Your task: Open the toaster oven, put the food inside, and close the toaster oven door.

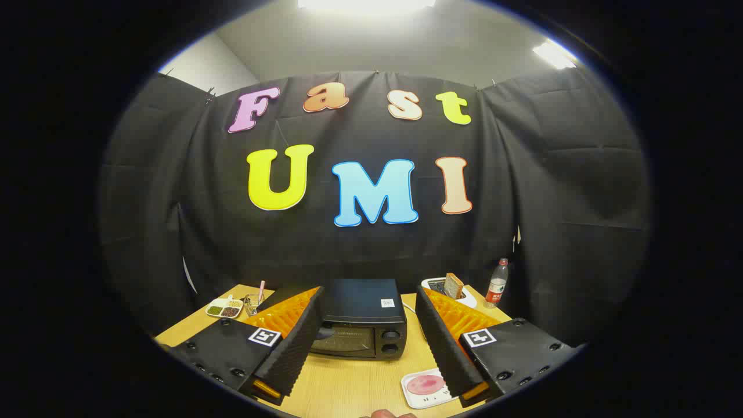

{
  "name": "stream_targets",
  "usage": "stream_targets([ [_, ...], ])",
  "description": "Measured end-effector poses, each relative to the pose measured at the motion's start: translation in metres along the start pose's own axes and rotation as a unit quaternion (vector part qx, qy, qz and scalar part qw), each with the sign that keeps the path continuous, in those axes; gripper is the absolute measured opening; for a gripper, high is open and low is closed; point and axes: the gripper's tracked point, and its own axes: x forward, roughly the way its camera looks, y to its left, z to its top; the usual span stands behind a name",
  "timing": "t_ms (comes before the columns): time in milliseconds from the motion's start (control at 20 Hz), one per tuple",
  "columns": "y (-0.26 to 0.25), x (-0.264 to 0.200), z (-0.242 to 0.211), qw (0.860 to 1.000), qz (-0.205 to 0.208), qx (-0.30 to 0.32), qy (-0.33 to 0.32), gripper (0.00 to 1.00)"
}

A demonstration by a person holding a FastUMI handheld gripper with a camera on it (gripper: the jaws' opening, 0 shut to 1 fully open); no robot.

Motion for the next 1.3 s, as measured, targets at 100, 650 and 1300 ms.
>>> stream_targets([
  [100,0.001,0.0,-0.005,1.0,0.0,0.001,0.006,0.98],
  [650,0.01,0.004,-0.014,0.999,-0.004,0.009,0.036,0.98],
  [1300,0.032,0.049,-0.033,0.997,-0.01,0.019,0.067,0.98],
])
